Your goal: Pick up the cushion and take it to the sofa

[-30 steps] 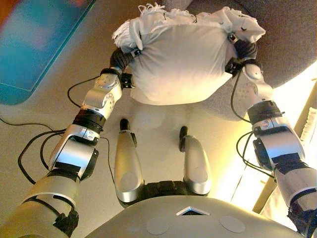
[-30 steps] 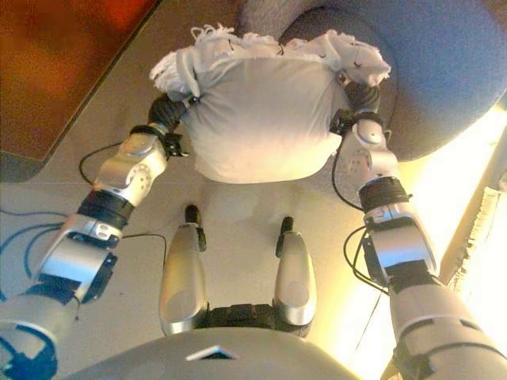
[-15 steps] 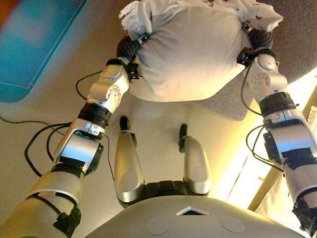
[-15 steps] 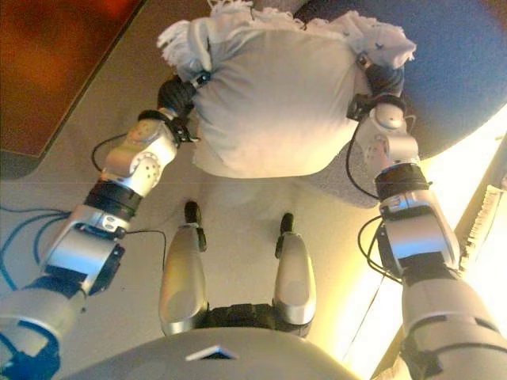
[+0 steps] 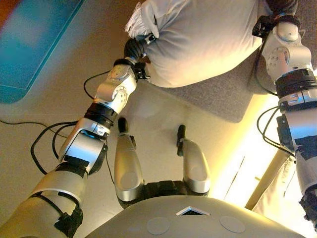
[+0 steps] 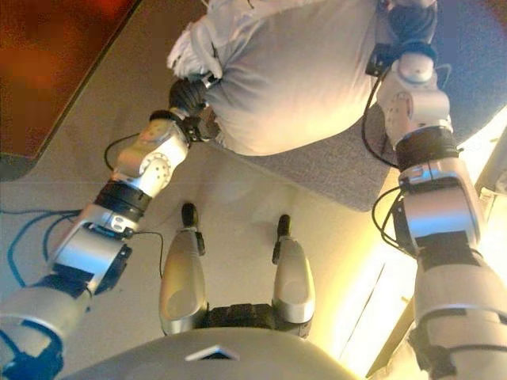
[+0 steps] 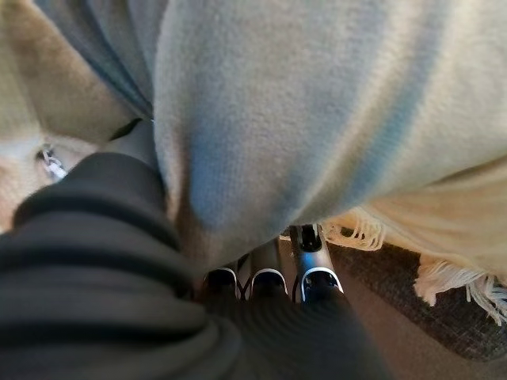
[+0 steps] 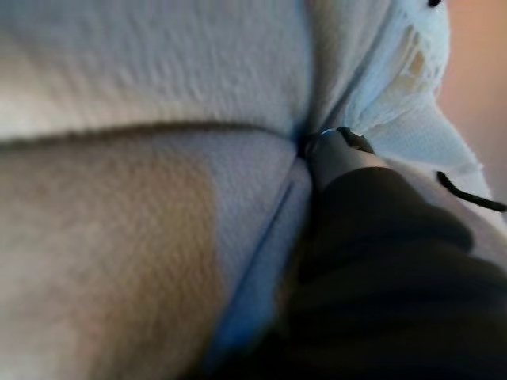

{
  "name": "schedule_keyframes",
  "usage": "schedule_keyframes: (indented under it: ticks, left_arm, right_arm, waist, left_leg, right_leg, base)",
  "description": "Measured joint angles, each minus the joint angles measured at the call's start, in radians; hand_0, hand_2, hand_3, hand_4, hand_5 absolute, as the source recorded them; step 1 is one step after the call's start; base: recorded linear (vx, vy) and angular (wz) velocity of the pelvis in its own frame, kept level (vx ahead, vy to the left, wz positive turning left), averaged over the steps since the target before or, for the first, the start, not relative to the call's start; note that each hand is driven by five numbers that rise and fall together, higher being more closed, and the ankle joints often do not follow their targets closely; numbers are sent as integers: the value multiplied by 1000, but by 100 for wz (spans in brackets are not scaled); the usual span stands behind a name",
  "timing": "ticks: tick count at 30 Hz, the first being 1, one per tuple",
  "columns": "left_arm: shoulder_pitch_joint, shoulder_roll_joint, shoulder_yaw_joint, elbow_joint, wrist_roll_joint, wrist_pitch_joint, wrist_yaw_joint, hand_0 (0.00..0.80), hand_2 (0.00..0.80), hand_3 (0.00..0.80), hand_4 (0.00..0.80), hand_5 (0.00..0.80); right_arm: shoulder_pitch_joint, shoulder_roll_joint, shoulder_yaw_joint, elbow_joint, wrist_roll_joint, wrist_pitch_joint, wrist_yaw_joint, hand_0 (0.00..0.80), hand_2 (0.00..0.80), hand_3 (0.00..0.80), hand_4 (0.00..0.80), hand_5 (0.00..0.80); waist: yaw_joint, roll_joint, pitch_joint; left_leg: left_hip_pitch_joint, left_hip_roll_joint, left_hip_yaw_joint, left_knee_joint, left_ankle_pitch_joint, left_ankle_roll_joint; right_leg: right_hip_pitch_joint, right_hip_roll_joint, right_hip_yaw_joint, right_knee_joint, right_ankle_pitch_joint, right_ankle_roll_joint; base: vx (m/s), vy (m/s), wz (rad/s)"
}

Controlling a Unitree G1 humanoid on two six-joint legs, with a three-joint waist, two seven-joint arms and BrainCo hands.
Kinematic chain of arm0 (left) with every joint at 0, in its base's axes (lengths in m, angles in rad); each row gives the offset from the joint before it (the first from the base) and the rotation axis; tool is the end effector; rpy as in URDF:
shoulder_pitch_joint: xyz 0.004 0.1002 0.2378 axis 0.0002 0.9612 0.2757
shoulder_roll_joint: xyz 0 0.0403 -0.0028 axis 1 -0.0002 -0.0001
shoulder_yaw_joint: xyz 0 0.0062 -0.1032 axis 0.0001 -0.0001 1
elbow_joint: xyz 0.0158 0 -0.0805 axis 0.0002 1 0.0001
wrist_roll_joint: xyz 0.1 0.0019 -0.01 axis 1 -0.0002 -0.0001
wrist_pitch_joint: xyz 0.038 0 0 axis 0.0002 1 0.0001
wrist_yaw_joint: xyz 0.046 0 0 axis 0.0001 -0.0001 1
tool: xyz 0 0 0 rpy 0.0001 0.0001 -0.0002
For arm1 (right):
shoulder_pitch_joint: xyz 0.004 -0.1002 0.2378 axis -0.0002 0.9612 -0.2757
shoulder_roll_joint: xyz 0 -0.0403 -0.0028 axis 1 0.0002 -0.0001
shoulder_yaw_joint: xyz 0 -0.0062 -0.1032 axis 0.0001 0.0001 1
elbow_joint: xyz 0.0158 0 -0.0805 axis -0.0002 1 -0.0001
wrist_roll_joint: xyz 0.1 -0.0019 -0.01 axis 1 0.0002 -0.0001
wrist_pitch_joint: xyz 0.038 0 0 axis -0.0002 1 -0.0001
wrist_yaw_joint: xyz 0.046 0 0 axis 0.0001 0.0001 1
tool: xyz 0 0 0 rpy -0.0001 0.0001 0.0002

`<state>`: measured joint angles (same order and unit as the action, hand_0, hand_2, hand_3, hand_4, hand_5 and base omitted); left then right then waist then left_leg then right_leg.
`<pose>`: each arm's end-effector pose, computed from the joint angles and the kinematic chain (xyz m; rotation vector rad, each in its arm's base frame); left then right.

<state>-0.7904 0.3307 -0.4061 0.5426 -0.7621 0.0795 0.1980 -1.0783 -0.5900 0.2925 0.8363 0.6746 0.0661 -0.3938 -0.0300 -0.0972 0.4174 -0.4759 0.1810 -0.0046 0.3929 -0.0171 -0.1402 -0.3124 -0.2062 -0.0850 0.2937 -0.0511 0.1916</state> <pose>0.3290 0.1225 0.1333 -0.1675 0.0359 -0.1755 0.3590 -0.2182 0.2203 0.0064 -0.1453 -0.3810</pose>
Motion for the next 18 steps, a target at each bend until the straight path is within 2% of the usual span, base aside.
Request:
schedule_keyframes:
  ticks: [5,6,7,8,11,18]
  left_arm:
    - [-1,-9,-5,0,-7,-7,0,800,800,800,800,800]
    - [-1,-11,-5,0,-7,-6,0,712,712,712,712,712]
    - [-1,-13,-6,1,-7,-4,0,414,414,414,414,414]
    - [-1,-14,-7,1,-7,-1,0,0,0,0,0,0]
    - [-1,-12,-8,1,-8,4,0,0,0,0,0,0]
    - [-25,-13,-7,1,-42,3,15,0,0,0,0,0]
  right_arm:
    - [-3,0,1,4,-26,12,-25,800,800,800,800,800]
    - [-7,0,1,9,-26,22,-25,0,0,0,0,0]
    - [-21,0,9,31,-25,37,-23,0,0,0,0,0]
    - [-41,0,17,62,-23,58,-23,0,0,0,0,0]
    - [-78,0,34,120,-12,76,-2,0,0,0,0,0]
    - [-105,0,33,127,7,76,12,0,0,0,0,0]
  waist:
    - [14,0,0]
    - [15,0,0]
    - [16,0,0]
    - [19,0,0]
    - [21,0,0]
    - [21,1,0]
  left_leg:
    - [-8,-3,-3,1,0,0]
    - [-8,-3,-3,1,0,0]
    - [-8,-4,-3,1,1,0]
    - [-8,-4,-4,1,1,0]
    - [-8,-5,-5,-1,3,0]
    - [-8,-7,-5,-1,3,1]
  right_leg:
    - [-6,-1,-2,1,0,0]
    - [-6,-1,-2,1,0,0]
    - [-6,-1,-2,1,0,0]
    - [-6,-1,-3,1,0,0]
    - [-6,-2,-5,1,0,0]
    - [-6,-3,-5,1,0,0]
  base:
    - [-6,0,0]
    - [0,0,0]
    - [0,0,0]
    - [0,0,0]
    - [0,0,0]
    - [0,0,0]
